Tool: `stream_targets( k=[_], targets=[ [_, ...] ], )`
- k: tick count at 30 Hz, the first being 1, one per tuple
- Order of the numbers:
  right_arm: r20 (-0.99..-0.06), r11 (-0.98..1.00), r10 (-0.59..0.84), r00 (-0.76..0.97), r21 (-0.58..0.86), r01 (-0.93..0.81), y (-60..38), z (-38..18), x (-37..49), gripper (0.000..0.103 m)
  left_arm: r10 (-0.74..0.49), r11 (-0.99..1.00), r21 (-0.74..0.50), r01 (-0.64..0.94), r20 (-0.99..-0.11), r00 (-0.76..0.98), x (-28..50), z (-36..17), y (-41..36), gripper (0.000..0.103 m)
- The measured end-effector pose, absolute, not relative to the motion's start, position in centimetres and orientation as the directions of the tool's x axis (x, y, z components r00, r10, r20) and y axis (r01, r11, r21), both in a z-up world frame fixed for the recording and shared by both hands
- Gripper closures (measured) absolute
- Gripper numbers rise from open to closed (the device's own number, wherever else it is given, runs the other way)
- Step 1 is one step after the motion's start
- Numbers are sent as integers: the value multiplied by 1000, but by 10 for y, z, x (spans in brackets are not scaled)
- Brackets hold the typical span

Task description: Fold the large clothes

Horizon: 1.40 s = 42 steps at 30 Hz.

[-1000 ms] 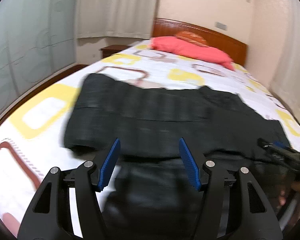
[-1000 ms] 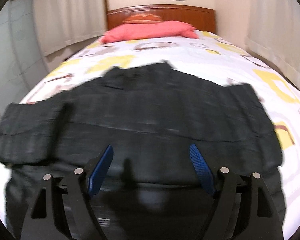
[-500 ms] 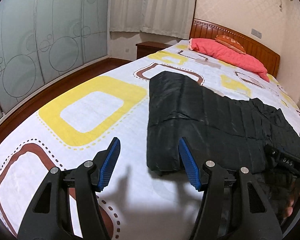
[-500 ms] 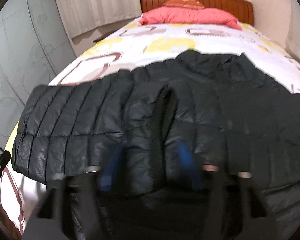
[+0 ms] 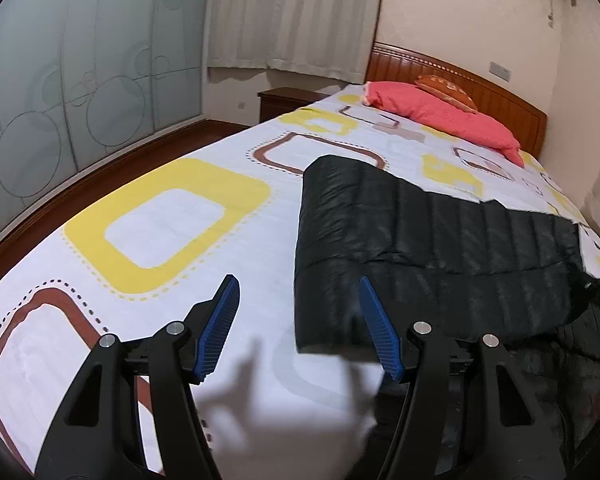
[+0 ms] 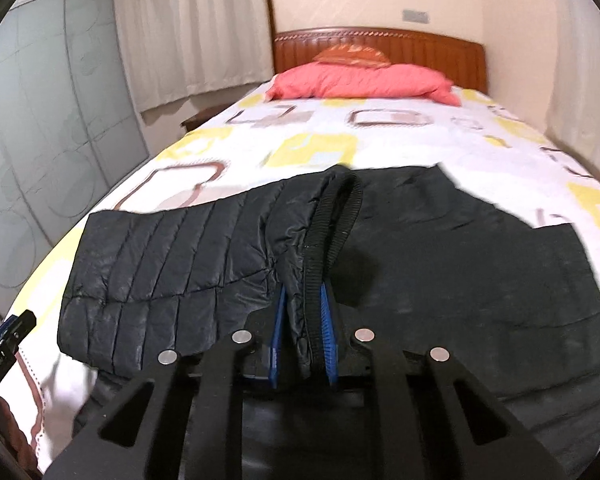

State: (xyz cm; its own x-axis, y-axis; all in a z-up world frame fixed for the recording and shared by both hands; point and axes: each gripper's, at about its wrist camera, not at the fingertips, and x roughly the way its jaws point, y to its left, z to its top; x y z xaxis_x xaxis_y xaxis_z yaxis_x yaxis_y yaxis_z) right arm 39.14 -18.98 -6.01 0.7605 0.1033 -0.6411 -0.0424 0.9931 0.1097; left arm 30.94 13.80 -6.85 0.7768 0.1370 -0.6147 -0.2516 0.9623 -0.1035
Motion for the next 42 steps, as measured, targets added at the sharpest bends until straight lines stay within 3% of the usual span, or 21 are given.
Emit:
stream_targets(
  k=[18,31,34,38,42],
  targets=[
    [-680,968,-123,723,78,238,-375,-76,376,86,70,987,-64,-149,-659,748,356,-80,63,41],
    [-752,954,-136,645,76,289,-427,-132,387,86,88,991,-13,-136,-700,709,394,-103,38,41],
    [-753,957,-121,646,84,277,-427,-131,386,79,86,991,-11,-132,-702,707,394,-104,38,41],
    [-731,956,-106,674,111,270,-424,-114,373,37,67,992,-35,-122,-671,738,383,-89,39,41],
    [-663,960,-129,737,102,259,-403,-84,362,36,44,993,-57,-104,-637,770,385,-75,34,40]
  ],
)
